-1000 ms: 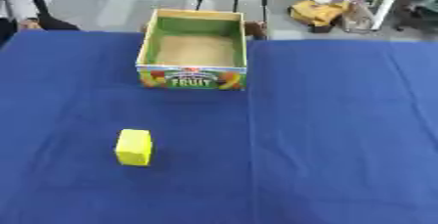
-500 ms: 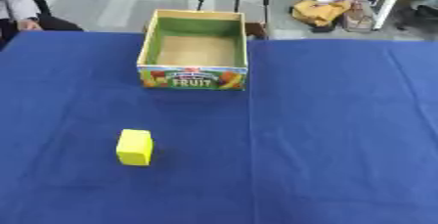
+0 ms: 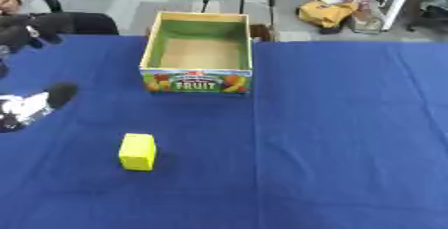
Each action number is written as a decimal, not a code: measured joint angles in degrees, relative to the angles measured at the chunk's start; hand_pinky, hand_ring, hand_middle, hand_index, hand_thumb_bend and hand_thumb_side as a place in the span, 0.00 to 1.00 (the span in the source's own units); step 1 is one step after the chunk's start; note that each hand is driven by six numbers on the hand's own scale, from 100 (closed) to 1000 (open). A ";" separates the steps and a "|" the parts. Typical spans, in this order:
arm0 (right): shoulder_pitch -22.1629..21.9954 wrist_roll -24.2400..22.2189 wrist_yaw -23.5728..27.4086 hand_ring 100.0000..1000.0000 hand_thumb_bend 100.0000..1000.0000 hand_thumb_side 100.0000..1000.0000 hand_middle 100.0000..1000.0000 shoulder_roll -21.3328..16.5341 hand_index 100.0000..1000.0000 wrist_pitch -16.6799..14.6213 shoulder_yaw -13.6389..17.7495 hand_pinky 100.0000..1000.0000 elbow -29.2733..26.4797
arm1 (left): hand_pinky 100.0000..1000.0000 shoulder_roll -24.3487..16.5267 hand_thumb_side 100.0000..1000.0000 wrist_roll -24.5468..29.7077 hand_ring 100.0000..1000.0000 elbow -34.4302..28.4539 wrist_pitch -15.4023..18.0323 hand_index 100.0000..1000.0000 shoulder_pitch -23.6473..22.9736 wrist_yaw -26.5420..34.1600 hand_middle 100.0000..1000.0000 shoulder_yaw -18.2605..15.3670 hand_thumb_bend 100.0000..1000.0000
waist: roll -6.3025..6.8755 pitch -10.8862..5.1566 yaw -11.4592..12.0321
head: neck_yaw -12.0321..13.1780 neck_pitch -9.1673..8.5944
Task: Pick up objects on the table and place them in the box.
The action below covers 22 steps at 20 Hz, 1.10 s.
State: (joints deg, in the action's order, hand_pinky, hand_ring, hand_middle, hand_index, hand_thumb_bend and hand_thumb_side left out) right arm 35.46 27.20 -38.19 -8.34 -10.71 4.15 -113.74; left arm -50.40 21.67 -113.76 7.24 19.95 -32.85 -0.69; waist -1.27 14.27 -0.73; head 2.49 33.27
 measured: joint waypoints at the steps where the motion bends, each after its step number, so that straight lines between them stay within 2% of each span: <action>1: 0.00 -0.07 0.00 0.80 0.00 0.97 0.62 0.00 0.83 -0.02 -0.03 0.70 0.00 | 0.68 -1.02 0.97 2.05 0.77 0.00 -0.34 1.00 0.35 -0.05 0.82 0.81 0.48 | 0.06 -0.01 -0.02 | 0.04 0.01; 7: 0.00 -0.33 0.00 0.80 0.00 0.98 0.62 -0.01 0.83 -0.12 -0.34 0.70 0.00 | 0.69 -5.18 0.92 12.89 0.79 -0.02 -2.78 1.00 2.66 1.64 0.84 4.51 0.54 | 0.14 -0.08 -0.25 | 0.30 0.02; 11: 0.00 -0.54 0.00 0.80 0.00 0.97 0.62 -0.01 0.83 -0.16 -0.45 0.70 0.00 | 0.71 -6.20 0.89 19.10 0.80 -0.02 -4.62 1.00 4.29 2.39 0.84 6.11 0.57 | 0.17 -0.13 -0.35 | 0.46 0.02; 16: 0.00 -0.74 0.01 0.80 0.00 0.97 0.62 -0.01 0.83 -0.19 -0.68 0.70 0.00 | 0.71 -6.64 0.81 25.51 0.79 -0.03 -6.83 1.00 6.26 2.60 0.84 8.34 0.60 | 0.43 -0.14 -0.59 | 0.65 0.02; 22: -0.15 -0.94 0.07 0.80 0.00 0.97 0.62 -0.01 0.83 -0.36 -0.73 0.69 0.00 | 0.71 -6.65 0.75 29.84 0.78 -0.03 -9.92 1.00 8.14 2.59 0.84 12.40 0.53 | 0.86 -0.14 -1.02 | 1.04 0.00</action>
State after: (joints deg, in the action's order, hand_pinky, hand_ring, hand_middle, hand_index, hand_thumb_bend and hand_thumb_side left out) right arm 35.31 26.26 -38.12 -8.35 -11.07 3.42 -113.74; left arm -57.05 51.51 -113.79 -2.68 28.09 -30.26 11.72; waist -0.42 14.13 -1.75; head 3.53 33.27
